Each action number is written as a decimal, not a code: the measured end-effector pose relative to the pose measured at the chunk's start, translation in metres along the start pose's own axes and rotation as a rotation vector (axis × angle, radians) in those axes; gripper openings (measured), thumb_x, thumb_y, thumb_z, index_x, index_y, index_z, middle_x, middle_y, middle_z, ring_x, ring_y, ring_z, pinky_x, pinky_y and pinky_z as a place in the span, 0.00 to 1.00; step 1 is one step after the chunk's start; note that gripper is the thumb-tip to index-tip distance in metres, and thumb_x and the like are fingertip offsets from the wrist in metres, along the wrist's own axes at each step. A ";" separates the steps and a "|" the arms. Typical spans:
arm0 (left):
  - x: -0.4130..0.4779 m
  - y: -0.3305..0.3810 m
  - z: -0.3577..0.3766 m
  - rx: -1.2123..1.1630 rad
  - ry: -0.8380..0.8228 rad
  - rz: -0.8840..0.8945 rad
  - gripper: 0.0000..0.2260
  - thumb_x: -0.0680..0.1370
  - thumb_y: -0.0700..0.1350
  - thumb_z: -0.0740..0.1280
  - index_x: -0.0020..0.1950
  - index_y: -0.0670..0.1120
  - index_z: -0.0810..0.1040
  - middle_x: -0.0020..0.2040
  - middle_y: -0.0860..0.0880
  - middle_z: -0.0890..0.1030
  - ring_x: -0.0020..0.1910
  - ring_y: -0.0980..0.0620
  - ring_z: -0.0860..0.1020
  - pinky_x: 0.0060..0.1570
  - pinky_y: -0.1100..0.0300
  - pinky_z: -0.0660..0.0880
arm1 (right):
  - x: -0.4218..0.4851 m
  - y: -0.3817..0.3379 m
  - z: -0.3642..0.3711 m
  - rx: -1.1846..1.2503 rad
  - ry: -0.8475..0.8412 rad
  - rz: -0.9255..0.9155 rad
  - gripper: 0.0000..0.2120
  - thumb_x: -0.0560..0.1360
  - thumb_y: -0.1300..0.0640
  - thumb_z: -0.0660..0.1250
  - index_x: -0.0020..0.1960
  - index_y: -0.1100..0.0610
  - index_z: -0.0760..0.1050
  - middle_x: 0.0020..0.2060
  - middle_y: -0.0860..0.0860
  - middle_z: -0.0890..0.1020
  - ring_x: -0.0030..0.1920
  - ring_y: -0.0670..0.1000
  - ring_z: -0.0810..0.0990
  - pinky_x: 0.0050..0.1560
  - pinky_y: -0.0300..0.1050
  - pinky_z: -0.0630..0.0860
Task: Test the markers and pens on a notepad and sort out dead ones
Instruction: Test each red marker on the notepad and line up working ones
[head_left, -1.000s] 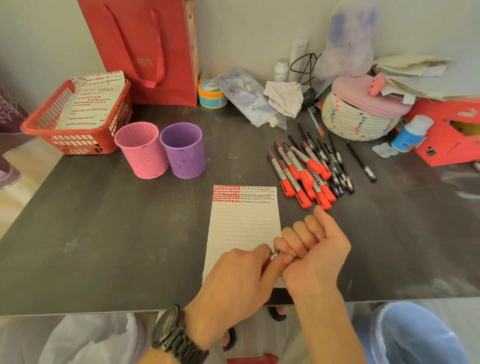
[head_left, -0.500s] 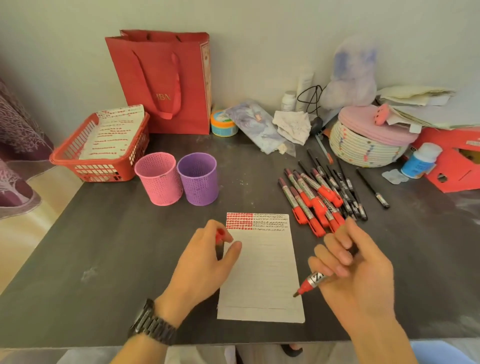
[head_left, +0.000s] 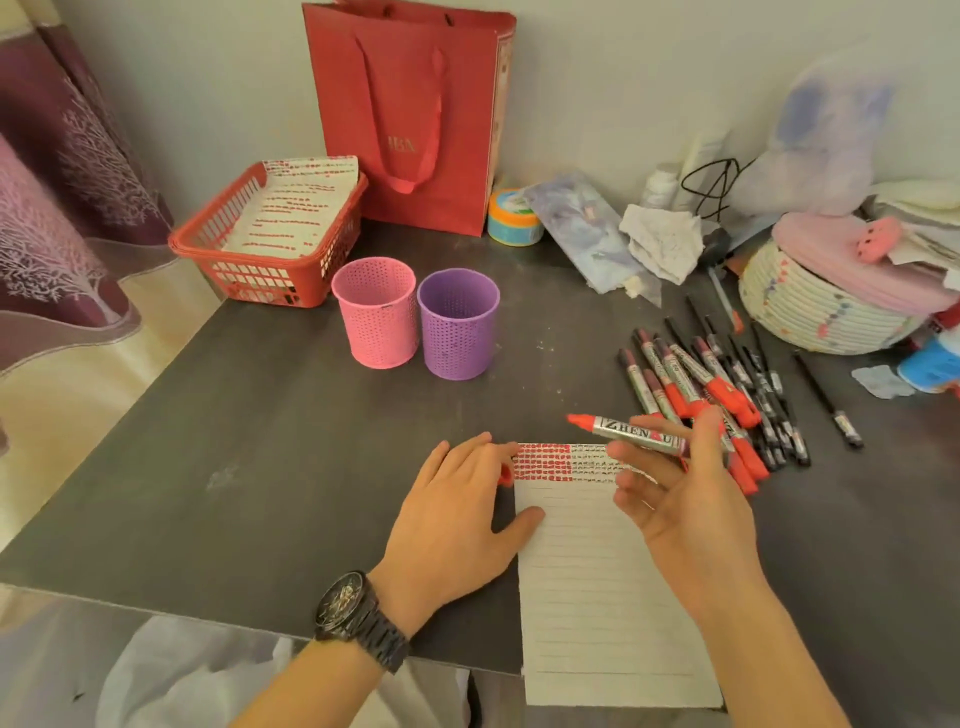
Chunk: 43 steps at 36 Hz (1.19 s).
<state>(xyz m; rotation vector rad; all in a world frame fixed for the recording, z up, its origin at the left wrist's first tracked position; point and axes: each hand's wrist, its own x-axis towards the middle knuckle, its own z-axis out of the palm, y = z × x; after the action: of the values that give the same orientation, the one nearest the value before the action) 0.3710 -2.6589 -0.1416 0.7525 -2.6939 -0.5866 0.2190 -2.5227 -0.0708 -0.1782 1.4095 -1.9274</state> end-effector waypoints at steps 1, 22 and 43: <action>-0.002 0.000 0.000 0.001 0.005 0.002 0.26 0.75 0.71 0.55 0.68 0.59 0.65 0.72 0.62 0.70 0.76 0.59 0.61 0.75 0.58 0.45 | 0.001 0.002 0.003 -0.037 -0.008 -0.021 0.21 0.70 0.32 0.66 0.41 0.50 0.84 0.34 0.53 0.83 0.29 0.47 0.79 0.29 0.40 0.78; -0.002 -0.010 -0.008 -0.091 -0.002 0.032 0.14 0.75 0.63 0.67 0.50 0.60 0.64 0.71 0.64 0.70 0.73 0.62 0.61 0.72 0.65 0.44 | 0.024 0.048 0.025 -0.573 0.085 -0.299 0.16 0.73 0.46 0.73 0.32 0.49 0.72 0.22 0.51 0.76 0.22 0.47 0.73 0.25 0.38 0.69; 0.000 -0.004 -0.010 -0.149 0.028 -0.008 0.16 0.75 0.56 0.68 0.50 0.64 0.59 0.67 0.64 0.75 0.71 0.62 0.63 0.71 0.68 0.43 | 0.023 0.061 0.021 -0.721 0.069 -0.490 0.16 0.77 0.58 0.73 0.33 0.54 0.73 0.23 0.48 0.78 0.24 0.45 0.76 0.30 0.35 0.74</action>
<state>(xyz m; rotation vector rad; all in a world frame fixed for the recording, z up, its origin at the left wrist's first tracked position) 0.3762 -2.6649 -0.1347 0.7257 -2.5884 -0.7634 0.2416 -2.5614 -0.1228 -0.8677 2.2148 -1.6939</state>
